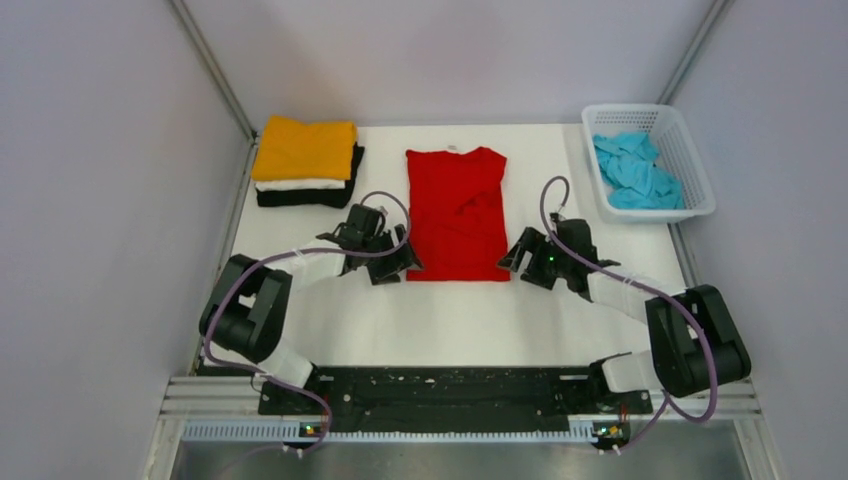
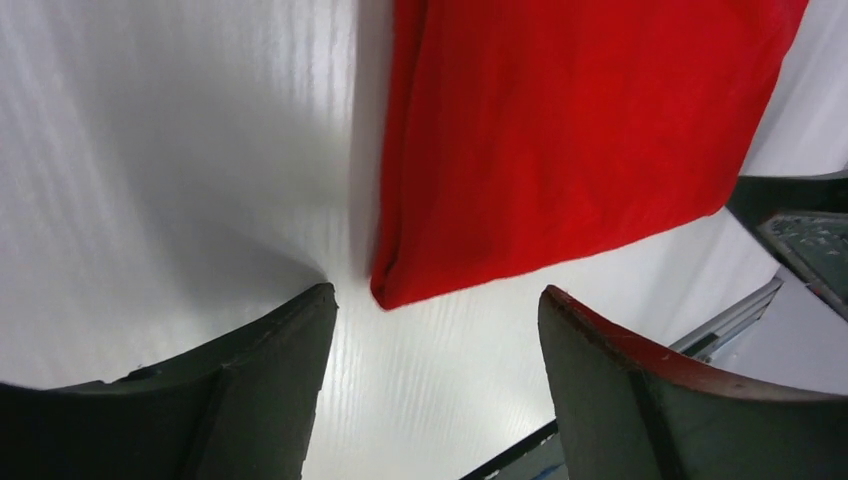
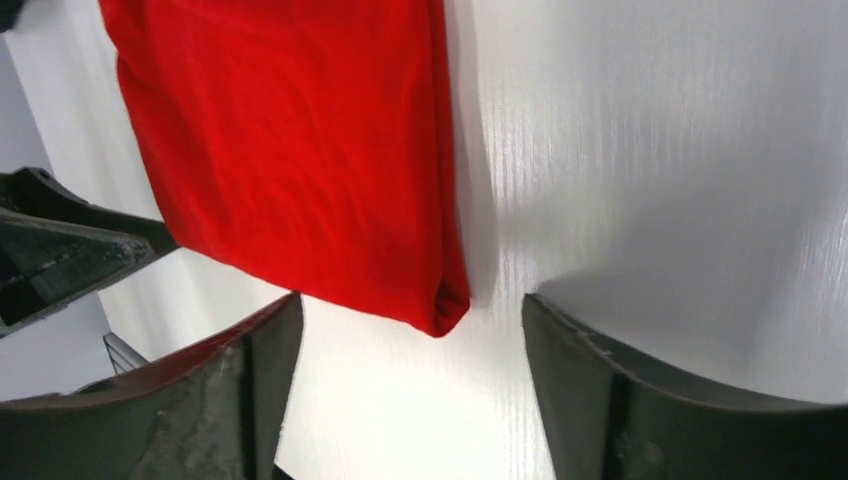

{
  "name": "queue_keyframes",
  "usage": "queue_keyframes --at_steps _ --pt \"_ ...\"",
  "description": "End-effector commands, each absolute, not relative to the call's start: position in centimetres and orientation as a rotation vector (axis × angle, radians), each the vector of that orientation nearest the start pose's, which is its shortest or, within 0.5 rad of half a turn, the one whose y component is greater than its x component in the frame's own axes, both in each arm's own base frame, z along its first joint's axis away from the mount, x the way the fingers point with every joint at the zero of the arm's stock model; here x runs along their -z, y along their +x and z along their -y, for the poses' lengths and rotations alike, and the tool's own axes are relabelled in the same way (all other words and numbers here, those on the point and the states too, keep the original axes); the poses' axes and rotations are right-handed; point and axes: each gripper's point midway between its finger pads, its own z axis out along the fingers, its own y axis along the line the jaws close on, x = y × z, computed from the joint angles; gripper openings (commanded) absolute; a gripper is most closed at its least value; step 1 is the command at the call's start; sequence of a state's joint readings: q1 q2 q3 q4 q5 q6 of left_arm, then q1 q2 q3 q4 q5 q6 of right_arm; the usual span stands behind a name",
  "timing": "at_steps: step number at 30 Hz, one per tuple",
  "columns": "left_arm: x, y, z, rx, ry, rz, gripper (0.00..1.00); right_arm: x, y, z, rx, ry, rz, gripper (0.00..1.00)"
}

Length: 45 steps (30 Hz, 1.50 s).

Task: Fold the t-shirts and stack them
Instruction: Grab one side of the 2/3 rectangular tshirt with both arms

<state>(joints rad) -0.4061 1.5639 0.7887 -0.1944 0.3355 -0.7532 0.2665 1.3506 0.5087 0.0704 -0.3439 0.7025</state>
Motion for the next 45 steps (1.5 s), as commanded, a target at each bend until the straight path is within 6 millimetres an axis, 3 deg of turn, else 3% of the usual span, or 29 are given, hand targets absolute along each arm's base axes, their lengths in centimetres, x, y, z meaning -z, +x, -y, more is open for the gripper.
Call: queue_keyframes --at_steps 1,4,7,22,30,33,35,37,41,45 --pt "-3.5 29.6 22.9 0.864 -0.313 -2.646 0.74 -3.7 28.3 -16.6 -0.833 0.392 -2.43 0.73" --pt "-2.1 29.1 22.6 0.813 -0.319 -2.695 0.59 -3.2 28.2 -16.7 -0.802 0.379 -2.448 0.64" --pt "-1.4 28.5 21.7 0.758 -0.338 -2.714 0.5 -2.8 28.2 -16.8 -0.784 0.38 -2.456 0.58" --pt "0.2 25.9 19.4 0.575 -0.356 -2.784 0.42 0.1 26.1 -17.1 -0.701 0.378 -2.584 0.43" --pt "1.2 25.2 19.5 0.52 -0.343 -2.824 0.28 0.6 25.3 -16.6 -0.673 0.363 -2.61 0.38" --pt "1.3 25.5 19.5 0.513 -0.346 -2.819 0.01 0.8 25.1 -16.7 -0.681 0.357 -2.613 0.29" --pt "1.1 25.6 20.0 0.541 -0.335 -2.813 0.0 0.6 24.9 -16.9 -0.694 0.343 -2.611 0.18" --pt "0.5 25.1 20.3 0.553 -0.302 -2.809 0.0 0.3 24.4 -17.1 -0.707 0.312 -2.613 0.0" --pt "-1.1 22.8 19.6 0.493 -0.261 -2.798 0.0 -0.9 21.4 -17.5 -0.758 0.207 -2.646 0.0" --pt "-3.8 19.0 19.5 0.558 -0.227 -2.774 0.0 -3.5 16.4 -18.2 -0.866 0.079 -2.697 0.0"
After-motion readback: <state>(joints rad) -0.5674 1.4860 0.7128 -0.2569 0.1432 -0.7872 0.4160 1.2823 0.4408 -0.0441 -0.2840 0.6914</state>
